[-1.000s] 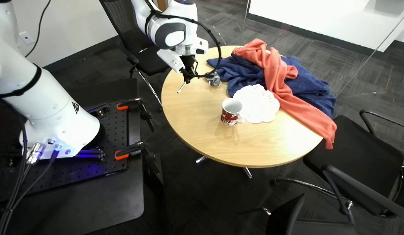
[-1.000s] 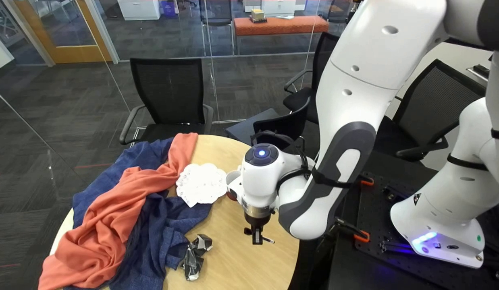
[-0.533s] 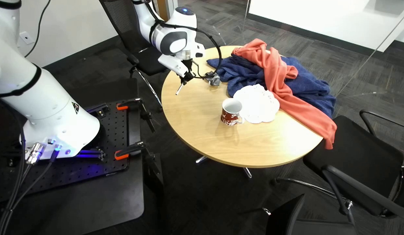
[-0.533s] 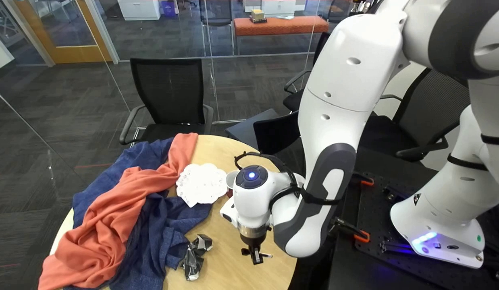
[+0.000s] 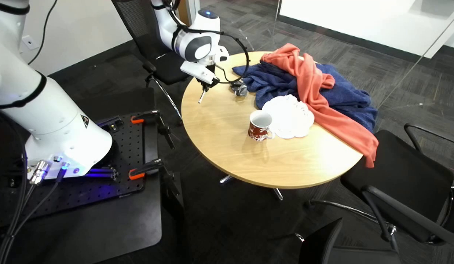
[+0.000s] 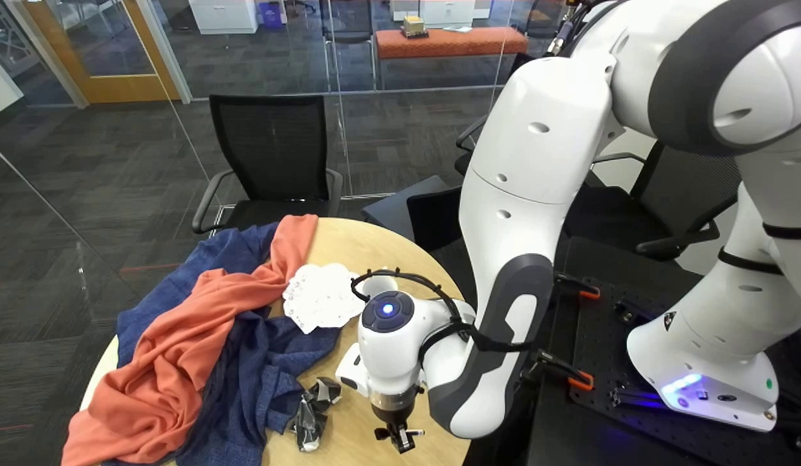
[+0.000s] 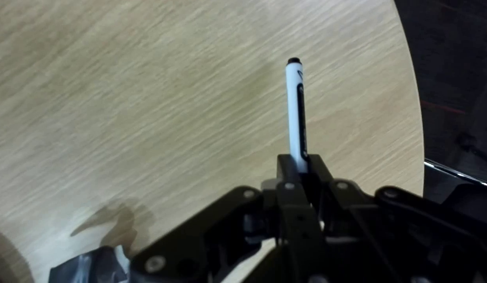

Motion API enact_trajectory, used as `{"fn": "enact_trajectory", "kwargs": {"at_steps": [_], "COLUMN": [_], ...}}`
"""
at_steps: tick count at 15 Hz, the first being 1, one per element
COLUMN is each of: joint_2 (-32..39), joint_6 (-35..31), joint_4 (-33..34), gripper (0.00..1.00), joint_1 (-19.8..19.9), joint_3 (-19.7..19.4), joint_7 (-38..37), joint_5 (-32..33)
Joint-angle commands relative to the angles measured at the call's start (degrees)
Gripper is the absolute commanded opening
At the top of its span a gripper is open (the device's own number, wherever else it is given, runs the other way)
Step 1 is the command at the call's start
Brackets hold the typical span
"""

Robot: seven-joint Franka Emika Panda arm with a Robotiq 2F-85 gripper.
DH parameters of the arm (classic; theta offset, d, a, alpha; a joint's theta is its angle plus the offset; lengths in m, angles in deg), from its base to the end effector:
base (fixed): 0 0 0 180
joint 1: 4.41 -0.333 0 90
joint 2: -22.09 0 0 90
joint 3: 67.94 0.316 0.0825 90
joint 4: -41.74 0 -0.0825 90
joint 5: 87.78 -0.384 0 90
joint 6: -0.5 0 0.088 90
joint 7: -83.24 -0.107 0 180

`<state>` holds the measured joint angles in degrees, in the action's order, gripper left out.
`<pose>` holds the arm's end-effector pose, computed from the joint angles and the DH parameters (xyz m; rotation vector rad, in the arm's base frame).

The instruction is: Take the marker out of the mug and put it on the table

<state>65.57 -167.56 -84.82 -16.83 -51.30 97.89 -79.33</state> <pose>0.4402 0.2752 0.0499 -2.7204 -1.2012 0.0201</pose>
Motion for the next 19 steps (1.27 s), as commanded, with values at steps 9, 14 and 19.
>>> {"fn": "enact_trajectory", "kwargs": {"at_steps": [9, 14, 19], "joint_2": [2.95, 2.72, 2.97], "joint_6": [1.81, 2.0, 0.36], "joint_4": [4.16, 3.93, 3.39], "gripper": [0.82, 1.0, 1.0], "joint_1": [0.17, 0.66, 0.05], "joint_3": [0.35, 0.72, 0.2], "joint_7": [1.76, 2.09, 0.75], "joint_5": [2.96, 2.91, 2.41]}}
